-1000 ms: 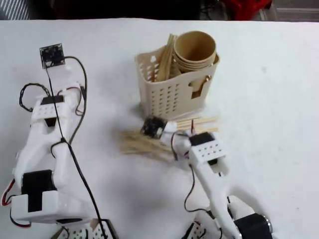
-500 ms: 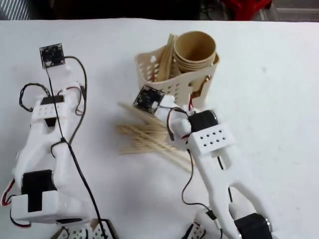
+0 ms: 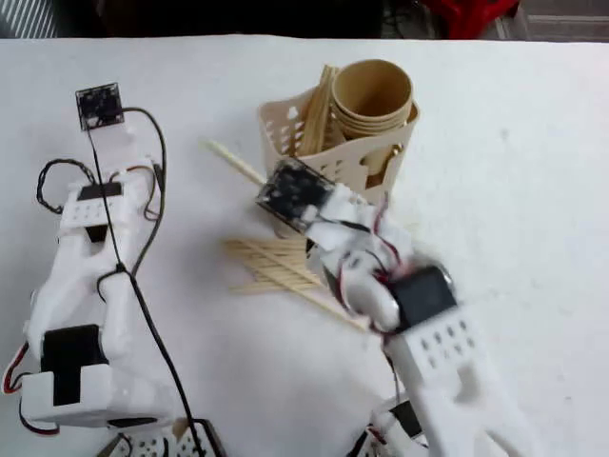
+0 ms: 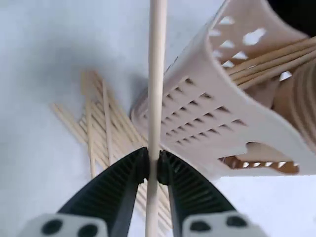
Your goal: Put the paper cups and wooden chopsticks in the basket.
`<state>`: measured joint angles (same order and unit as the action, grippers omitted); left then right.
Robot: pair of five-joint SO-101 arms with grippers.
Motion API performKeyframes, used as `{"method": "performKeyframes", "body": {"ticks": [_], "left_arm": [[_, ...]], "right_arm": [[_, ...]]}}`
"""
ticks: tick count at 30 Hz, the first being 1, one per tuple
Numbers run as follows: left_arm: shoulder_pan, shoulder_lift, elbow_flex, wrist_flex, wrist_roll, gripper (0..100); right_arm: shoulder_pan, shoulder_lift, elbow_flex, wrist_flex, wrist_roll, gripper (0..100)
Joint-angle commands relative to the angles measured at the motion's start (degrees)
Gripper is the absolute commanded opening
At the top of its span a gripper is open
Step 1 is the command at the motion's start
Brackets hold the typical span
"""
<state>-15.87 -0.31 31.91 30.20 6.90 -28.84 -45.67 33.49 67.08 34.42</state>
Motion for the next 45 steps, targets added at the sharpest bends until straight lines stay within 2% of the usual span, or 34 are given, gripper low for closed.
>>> {"method": "performKeyframes", "body": {"ticks": [1,4,11,15,23,28,32,38,45], "left_arm": [[0.4,-0.13,-0.79,-1.14,-0.79,7],[0.31,-0.13,-0.53,-1.14,-0.79,7],[0.04,-0.13,-0.44,-1.14,-0.79,7],[0.04,-0.13,-0.44,-1.14,-0.79,7],[0.04,-0.13,-0.44,-1.14,-0.79,7],[0.4,-0.13,-0.7,-1.14,-0.79,7],[0.4,-0.13,-0.79,-1.14,-0.79,7],[0.48,-0.13,-0.79,-1.14,-0.79,7],[0.92,-0.13,-0.62,-1.14,-0.79,7]], "right_arm": [[-0.66,-9.89,-1.41,-5.85,-8.18,1.6],[-0.48,-11.38,-1.49,-12.26,-13.8,1.6],[-0.75,-10.15,-1.32,-39.52,-27.08,2.0],[-0.48,-3.21,-1.58,-52.18,-27.25,2.0],[1.98,13.93,-1.67,-66.33,-27.6,1.7],[4.79,20.53,-1.05,-69.67,-27.78,1.7],[7.34,22.2,2.73,-73.01,-32.35,1.7],[7.6,22.02,12.4,-76.79,-34.11,1.7],[7.6,22.02,13.45,-77.05,-34.11,2.3]]}}
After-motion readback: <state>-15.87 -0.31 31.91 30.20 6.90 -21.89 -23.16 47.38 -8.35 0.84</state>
